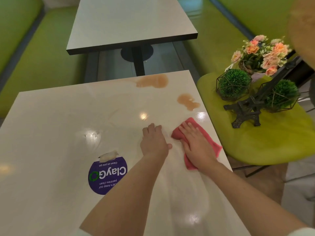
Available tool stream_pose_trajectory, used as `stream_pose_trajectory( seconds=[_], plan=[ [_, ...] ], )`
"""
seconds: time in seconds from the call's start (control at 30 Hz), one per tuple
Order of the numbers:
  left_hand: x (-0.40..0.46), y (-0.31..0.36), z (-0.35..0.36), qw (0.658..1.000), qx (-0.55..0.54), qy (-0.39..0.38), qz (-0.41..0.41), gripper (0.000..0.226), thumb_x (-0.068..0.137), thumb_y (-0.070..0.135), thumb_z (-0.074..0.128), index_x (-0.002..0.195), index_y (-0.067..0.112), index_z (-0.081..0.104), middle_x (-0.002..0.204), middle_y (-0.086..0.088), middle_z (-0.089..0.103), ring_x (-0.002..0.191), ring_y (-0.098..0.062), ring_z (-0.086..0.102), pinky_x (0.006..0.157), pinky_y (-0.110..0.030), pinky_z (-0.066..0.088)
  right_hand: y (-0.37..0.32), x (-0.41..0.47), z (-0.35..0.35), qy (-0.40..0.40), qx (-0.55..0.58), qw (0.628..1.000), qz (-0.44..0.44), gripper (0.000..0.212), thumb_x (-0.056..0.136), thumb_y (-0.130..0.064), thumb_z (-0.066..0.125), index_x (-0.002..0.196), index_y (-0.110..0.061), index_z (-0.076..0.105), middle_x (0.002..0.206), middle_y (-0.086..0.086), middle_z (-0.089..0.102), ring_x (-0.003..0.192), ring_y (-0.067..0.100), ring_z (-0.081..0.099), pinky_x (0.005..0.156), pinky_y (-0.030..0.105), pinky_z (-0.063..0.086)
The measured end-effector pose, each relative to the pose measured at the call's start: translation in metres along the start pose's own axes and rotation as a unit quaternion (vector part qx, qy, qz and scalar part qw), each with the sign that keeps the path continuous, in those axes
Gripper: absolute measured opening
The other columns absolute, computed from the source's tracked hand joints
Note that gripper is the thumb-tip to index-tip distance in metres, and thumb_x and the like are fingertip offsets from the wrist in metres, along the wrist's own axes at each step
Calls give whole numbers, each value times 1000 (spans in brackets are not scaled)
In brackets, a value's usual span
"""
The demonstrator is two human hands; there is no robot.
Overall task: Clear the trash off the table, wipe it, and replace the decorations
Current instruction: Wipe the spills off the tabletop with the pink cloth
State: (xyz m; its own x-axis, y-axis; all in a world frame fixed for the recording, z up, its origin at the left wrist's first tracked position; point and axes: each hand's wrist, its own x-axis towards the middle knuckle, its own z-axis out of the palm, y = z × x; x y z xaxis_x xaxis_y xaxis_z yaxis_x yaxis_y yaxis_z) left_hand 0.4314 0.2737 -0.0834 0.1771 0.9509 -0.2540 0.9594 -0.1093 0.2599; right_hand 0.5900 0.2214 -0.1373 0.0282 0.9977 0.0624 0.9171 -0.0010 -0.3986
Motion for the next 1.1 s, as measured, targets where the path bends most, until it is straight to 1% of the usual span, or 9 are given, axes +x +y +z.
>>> stream_pose_trajectory(
  seconds=[0.13,0.2,0.3,0.43,0.57,0.67,0.73,0.93,1.1],
  plan=[
    [1,1,2,1000,2,1,1,80,86,44,67,150,21,25,155,0,20,138,-23,21,103,-32,37,11,31,-4,61,-20,986,153,51,101,-22,39,150,-13,35,160,2,25,150,17,14,122,31,3],
    [2,1,2,1000,1,-3,3,80,86,44,67,150,20,24,155,0,20,138,-23,21,104,-32,36,-5,40,1,54,-23,987,148,51,101,-24,37,151,-12,33,161,3,24,150,19,12,123,34,4],
    [1,0,1,1000,-2,-8,2,79,86,44,68,149,20,26,154,0,20,138,-23,21,102,-32,37,-13,32,7,32,-35,996,71,51,102,-28,36,152,-17,33,161,1,22,150,16,12,123,33,4],
    [2,1,1,1000,6,-11,-3,79,86,45,67,149,21,25,154,1,20,137,-23,21,99,-32,40,2,36,6,107,-68,970,207,52,100,-29,42,149,-15,38,161,10,23,150,25,15,123,39,6],
    [1,0,0,1000,11,-14,-1,79,87,46,66,150,22,23,154,1,19,138,-23,20,99,-31,40,0,31,5,129,-60,962,234,49,93,-26,56,141,-13,51,153,17,38,143,35,31,118,46,23],
    [0,0,-2,1000,10,-20,1,80,88,47,65,151,23,22,155,2,17,139,-22,19,98,-30,40,0,4,3,176,-62,941,282,46,88,-23,64,132,-14,60,141,20,48,124,43,47,99,52,42],
    [0,-1,-4,1000,17,-22,1,81,87,49,65,151,23,22,155,2,18,139,-22,19,96,-30,41,-3,-20,4,189,-71,926,319,46,87,-22,65,131,-14,60,137,20,50,112,43,50,90,52,46],
    [2,-2,-8,999,42,-18,8,84,84,55,65,150,24,24,151,3,24,136,-21,23,91,-28,43,3,2,4,167,-80,929,320,45,85,-17,67,128,-8,59,129,23,54,112,45,51,93,52,45],
    [14,0,-18,997,41,-63,-10,78,82,58,64,144,24,33,140,1,33,133,-20,29,91,-35,43,13,37,0,134,-65,946,290,48,82,-16,72,128,-6,60,128,25,55,114,47,52,93,53,47]
  ],
)
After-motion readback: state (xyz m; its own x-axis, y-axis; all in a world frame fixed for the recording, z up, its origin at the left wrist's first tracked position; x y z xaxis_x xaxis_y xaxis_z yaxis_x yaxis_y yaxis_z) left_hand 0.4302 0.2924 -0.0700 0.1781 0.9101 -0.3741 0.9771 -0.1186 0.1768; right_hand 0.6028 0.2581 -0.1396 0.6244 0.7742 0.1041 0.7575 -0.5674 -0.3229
